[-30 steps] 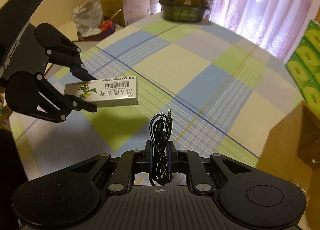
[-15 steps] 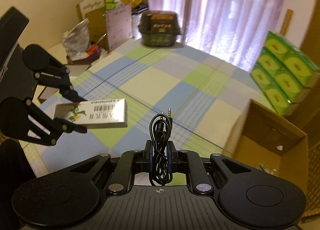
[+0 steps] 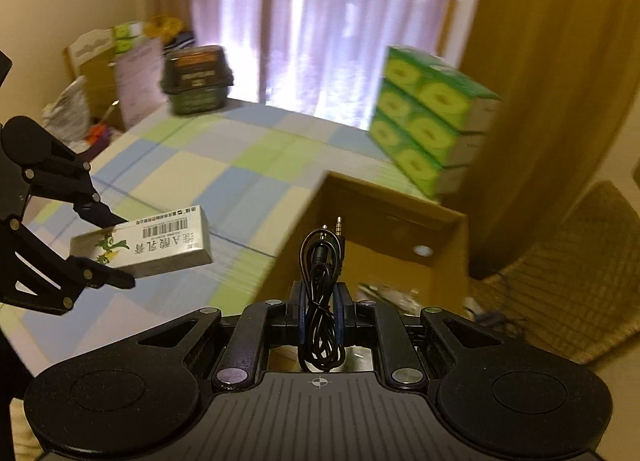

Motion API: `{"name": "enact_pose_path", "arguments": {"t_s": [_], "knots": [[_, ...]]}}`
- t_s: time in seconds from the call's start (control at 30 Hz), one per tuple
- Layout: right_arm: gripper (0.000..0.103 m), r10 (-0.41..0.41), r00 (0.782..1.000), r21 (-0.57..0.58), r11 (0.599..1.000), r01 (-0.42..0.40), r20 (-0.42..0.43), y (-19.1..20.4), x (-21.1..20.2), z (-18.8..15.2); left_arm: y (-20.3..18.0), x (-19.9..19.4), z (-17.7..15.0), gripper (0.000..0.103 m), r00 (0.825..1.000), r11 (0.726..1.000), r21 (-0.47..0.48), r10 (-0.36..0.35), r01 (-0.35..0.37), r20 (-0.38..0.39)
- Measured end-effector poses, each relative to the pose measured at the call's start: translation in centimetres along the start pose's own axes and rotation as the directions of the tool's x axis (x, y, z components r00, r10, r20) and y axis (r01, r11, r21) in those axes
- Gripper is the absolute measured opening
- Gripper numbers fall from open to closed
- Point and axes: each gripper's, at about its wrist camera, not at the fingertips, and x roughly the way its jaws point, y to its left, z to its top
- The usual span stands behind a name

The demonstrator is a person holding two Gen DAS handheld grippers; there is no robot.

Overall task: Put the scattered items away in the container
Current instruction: 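Carry the ointment box and cable over the cardboard box with both grippers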

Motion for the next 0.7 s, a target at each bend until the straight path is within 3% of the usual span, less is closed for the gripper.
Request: {"name": "enact_pose_path", "arguments": {"t_s": [0.3,0.7], "knots": [[0.016,-0.024,0.999,0.064,0.998,0.025,-0.026,-4.3,0.1,-2.7,-3.0,4.1,5.8,0.033,0.995,0.991,-0.092,-0.091,0.094,0.034],[0.016,-0.006,0.998,0.136,0.991,0.014,-0.06,-7.4,2.5,-5.1,-3.2,9.8,7.8,0.033,0.991,0.959,-0.25,-0.132,0.137,0.036]]}}
